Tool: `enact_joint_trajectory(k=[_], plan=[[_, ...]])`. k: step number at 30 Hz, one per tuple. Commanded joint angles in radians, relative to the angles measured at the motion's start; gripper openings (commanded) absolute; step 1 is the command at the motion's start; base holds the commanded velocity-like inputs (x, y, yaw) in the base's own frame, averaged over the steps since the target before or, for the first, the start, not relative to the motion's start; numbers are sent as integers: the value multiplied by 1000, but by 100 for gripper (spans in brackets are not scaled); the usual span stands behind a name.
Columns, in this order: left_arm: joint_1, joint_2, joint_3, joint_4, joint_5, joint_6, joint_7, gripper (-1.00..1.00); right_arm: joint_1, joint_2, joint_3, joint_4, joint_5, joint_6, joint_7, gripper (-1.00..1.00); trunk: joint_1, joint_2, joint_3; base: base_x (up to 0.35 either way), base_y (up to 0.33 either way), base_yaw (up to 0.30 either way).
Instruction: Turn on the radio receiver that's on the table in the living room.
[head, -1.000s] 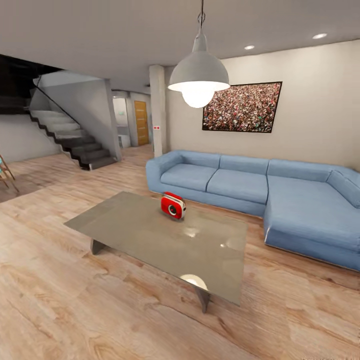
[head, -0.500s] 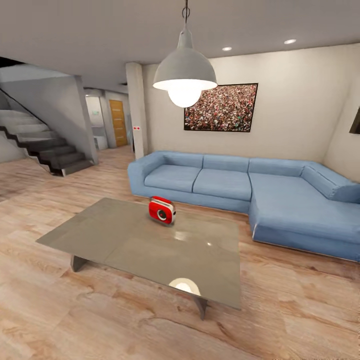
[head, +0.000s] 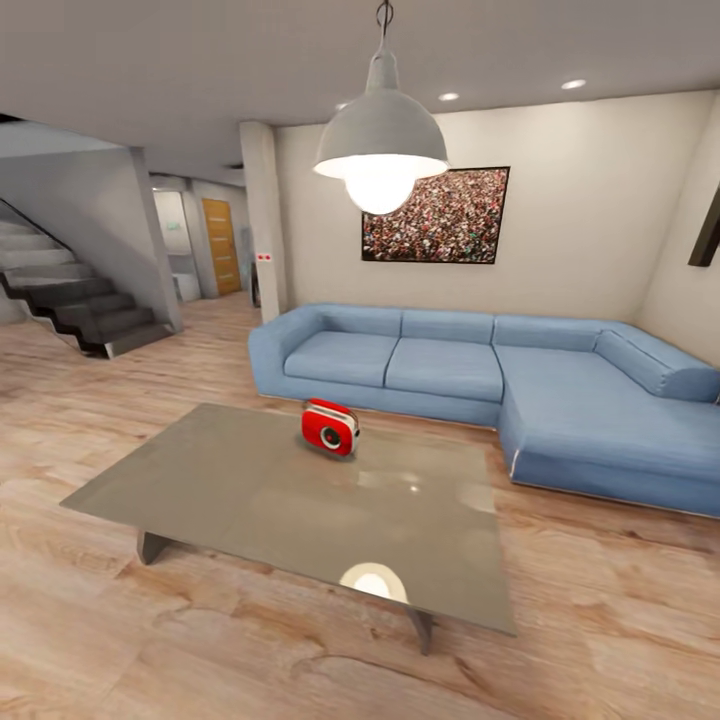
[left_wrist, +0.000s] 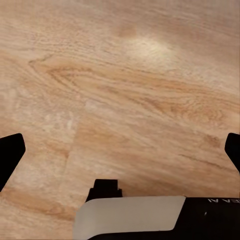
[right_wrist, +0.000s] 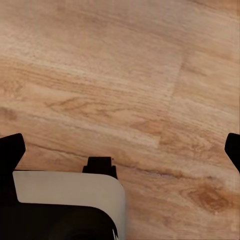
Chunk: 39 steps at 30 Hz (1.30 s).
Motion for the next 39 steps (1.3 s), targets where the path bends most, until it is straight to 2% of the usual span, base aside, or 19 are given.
enact_joint_trajectory(k=[1,30,39], plan=[[0,0,0,0,-1,-1,0,100,0,0,0,0,0,0,0,100,0,0,0,137,295,-1],[0,2,0,1,-2,0,7,100,0,0,0,1,0,0,0,100,0,0,0,189,273,-1],[0,2,0,1,-2,2,9,100,0,0,0,1,0,0,0,100,0,0,0,262,218,-241]])
